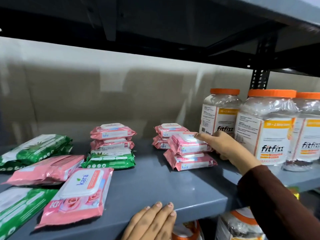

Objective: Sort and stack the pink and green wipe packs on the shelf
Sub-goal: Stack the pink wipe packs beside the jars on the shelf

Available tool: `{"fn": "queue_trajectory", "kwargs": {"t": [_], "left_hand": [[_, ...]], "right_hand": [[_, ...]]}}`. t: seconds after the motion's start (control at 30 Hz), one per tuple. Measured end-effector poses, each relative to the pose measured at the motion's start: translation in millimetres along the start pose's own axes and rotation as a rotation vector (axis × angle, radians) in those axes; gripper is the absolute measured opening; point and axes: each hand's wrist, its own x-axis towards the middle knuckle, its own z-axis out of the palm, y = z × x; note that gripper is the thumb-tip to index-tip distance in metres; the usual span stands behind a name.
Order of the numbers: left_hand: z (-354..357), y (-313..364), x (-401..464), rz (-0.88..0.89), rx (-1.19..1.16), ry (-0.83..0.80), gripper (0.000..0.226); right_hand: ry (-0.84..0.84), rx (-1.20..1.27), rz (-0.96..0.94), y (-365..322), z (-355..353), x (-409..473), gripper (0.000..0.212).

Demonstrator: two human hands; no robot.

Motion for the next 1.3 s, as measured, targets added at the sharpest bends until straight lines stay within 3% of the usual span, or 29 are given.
{"fn": "queue_trajectory", "kwargs": {"t": [0.13, 0.2, 0.23, 0.3, 0.37, 0.43, 0.57, 0.9, 0.97, 1.07, 1.13, 1.2, 1.27, 1.3], "left_hand": [[4, 3, 4, 0.006, 0.052, 0.029, 0.035], [5, 3, 3, 0.011, 0.052, 0.019, 0.035], [6, 2, 3, 0.015, 0.049, 0.011, 0.035], [8, 2, 3, 0.016, 0.055, 0.002, 0.035], [7, 2, 2, 0.006, 0.057, -0.022, 0.036], [4, 2, 2, 0.008, 0.055, -0.039, 0.036], [4, 0, 5, 0.024, 0.066, -0.061, 0.036], [4, 4, 1, 0.024, 0.104, -0.056, 0.035], [1, 3, 3, 0.033, 0.091, -0.05, 0.035], [1, 4, 0, 0.066, 0.113, -0.103, 0.035], [7, 2, -5, 0.131, 0.258, -0.055, 0.037], [1, 4, -5, 0.243, 0.564, 0.08, 0.04], [7, -9, 1, 0.54, 0.806, 0.211, 0.043], [9, -22, 8, 0.604, 0.897, 0.17, 0.044]], "right_hand": [[0.019, -0.362, -0.134, -17, -23, 3, 0.065], [0.037, -0.441, -0.309, -29, -34, 8, 0.062], [-0.009, -0.482, -0.405, -37, -40, 11, 0.056], [-0.263, -0.589, -0.474, -56, -45, 16, 0.05], [-0.521, -0.742, -0.409, -70, -39, 22, 0.053], [-0.586, -0.847, -0.357, -74, -28, 33, 0.048], [-0.51, -0.863, -0.262, -79, -12, 41, 0.033], [-0.223, -0.867, -0.168, -75, 17, 40, 0.059], [-0.254, -0.762, -0.163, -76, 4, 39, 0.052], [-0.353, -0.602, -0.366, -78, -28, 41, 0.021], [-0.541, -0.615, -0.384, -78, -34, 34, 0.049], [-0.616, -0.644, -0.334, -73, -29, 28, 0.056], [-0.541, -0.627, -0.339, -65, -19, 26, 0.049], [-0.461, -0.638, -0.341, -62, -16, 22, 0.048]]}}
